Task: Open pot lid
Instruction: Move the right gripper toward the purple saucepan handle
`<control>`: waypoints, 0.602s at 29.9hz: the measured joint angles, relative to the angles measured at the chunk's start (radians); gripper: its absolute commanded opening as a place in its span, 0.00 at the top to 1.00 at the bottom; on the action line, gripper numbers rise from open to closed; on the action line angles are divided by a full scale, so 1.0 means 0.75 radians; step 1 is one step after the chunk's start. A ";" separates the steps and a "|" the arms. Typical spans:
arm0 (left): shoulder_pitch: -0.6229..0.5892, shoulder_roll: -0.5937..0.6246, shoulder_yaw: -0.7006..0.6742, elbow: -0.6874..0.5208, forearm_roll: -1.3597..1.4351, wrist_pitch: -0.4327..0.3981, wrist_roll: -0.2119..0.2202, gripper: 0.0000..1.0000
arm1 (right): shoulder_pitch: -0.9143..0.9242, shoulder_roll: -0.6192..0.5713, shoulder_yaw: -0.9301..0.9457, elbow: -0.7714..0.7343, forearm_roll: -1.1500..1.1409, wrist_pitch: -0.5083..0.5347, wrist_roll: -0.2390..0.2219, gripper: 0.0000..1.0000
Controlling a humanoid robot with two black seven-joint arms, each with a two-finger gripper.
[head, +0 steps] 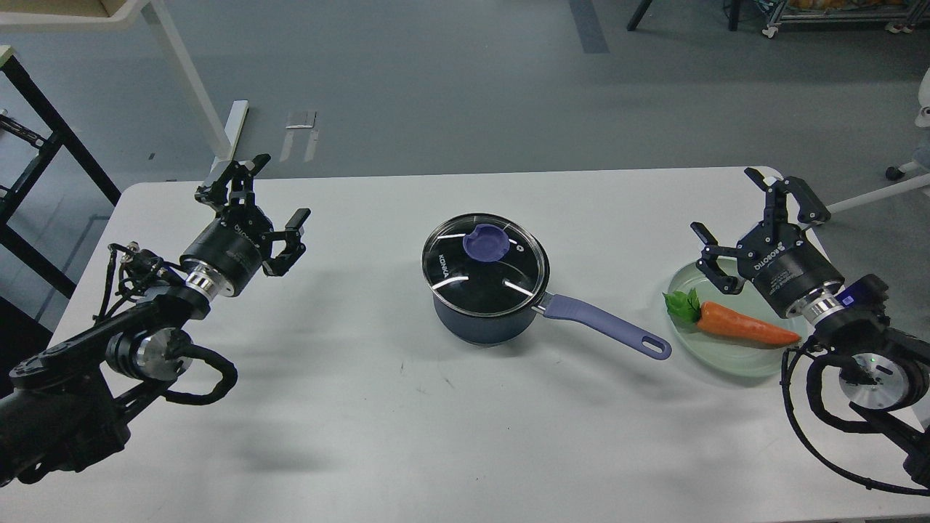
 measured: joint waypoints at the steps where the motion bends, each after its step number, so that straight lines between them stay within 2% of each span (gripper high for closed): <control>1: 0.001 -0.002 0.000 0.000 0.000 0.000 0.000 0.01 | 0.000 0.000 0.000 0.000 0.000 -0.003 0.002 0.00; 7: 0.012 -0.002 0.007 0.006 0.038 0.004 0.000 0.01 | 0.003 -0.017 0.000 0.016 -0.001 -0.008 0.007 0.00; 10: -0.002 0.013 0.026 0.020 0.045 0.003 0.000 0.01 | 0.045 -0.074 -0.006 0.058 -0.036 -0.009 0.007 0.00; 18: -0.066 0.096 0.043 0.048 0.048 -0.023 0.000 0.01 | 0.337 -0.317 -0.136 0.293 -0.674 -0.084 0.008 0.00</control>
